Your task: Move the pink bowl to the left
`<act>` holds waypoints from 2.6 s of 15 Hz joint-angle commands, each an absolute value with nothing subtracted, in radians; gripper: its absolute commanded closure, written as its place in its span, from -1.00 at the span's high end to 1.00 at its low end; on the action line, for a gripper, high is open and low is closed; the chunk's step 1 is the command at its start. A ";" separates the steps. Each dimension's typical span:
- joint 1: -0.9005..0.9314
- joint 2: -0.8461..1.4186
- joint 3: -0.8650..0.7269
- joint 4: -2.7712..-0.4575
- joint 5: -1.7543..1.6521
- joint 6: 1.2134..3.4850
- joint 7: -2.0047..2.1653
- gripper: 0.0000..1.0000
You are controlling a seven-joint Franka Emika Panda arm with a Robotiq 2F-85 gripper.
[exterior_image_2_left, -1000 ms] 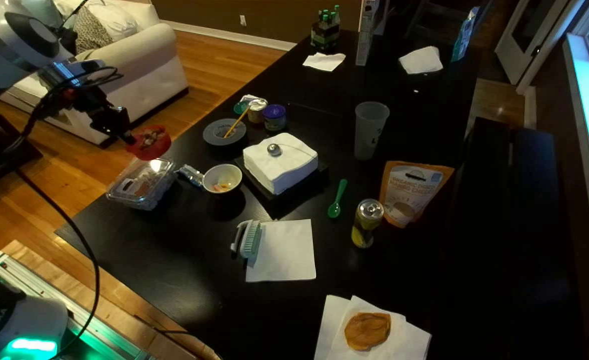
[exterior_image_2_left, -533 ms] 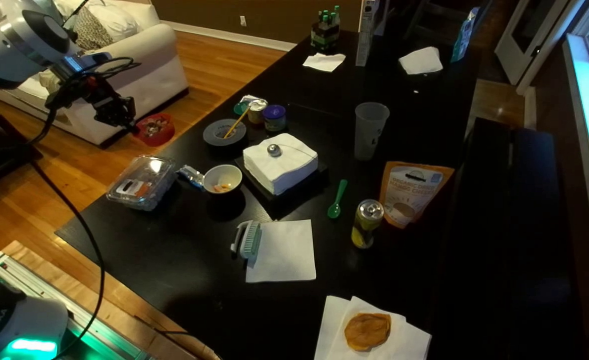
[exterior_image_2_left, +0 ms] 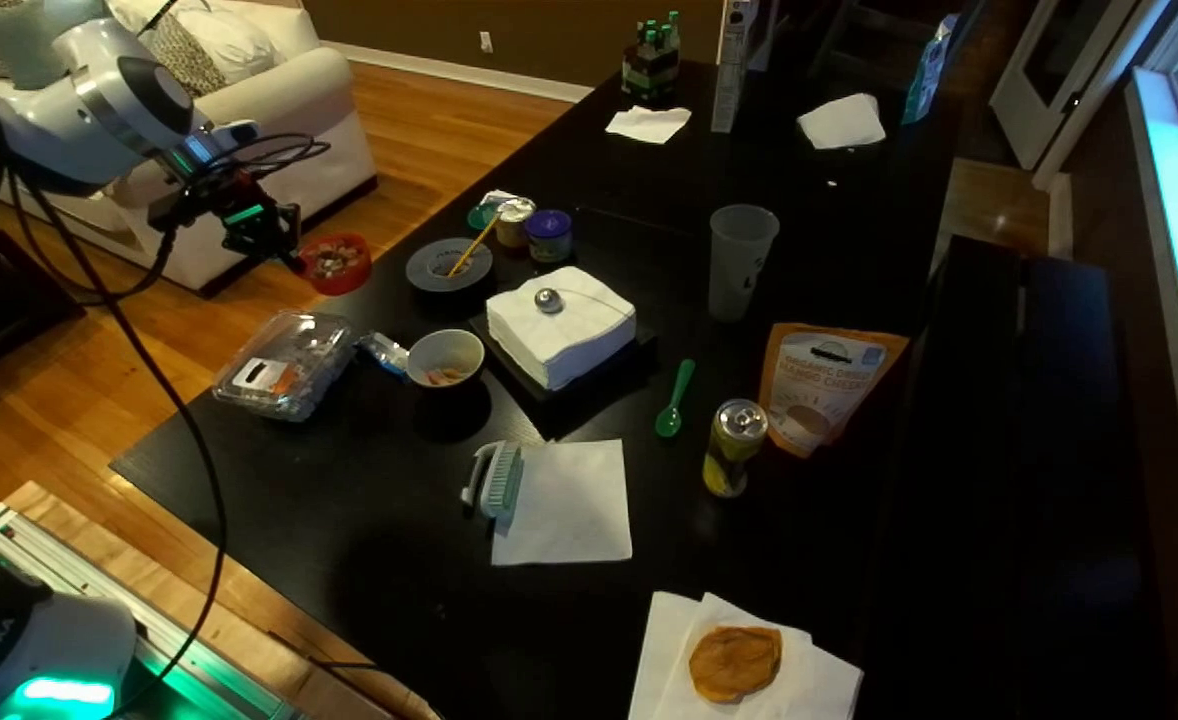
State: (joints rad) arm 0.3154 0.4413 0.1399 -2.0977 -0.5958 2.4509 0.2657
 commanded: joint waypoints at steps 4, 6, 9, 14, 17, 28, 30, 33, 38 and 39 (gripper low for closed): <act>0.323 0.551 0.095 -2.022 -0.570 2.509 0.209 -0.98; 0.327 0.576 0.086 -2.010 -0.569 2.523 0.205 -0.98; 0.334 0.610 0.073 -1.993 -0.571 2.538 0.206 -0.98; 0.329 0.643 0.058 -1.983 -0.559 2.566 0.205 -0.98; 0.329 0.647 0.051 -1.984 -0.553 2.575 0.201 -0.98; 0.332 0.618 0.052 -2.001 -0.523 2.583 0.180 0.13; 0.340 0.591 0.055 -2.010 -0.513 2.569 0.186 0.42; 0.355 0.528 0.055 -2.037 -0.474 2.546 0.221 0.83; 0.290 0.336 0.122 -2.213 -0.310 2.589 0.173 1.00; 0.285 0.291 0.121 -2.265 -0.292 2.602 0.183 1.00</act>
State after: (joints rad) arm 0.3222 0.4438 0.0933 -2.0930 -0.3713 2.5710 0.2034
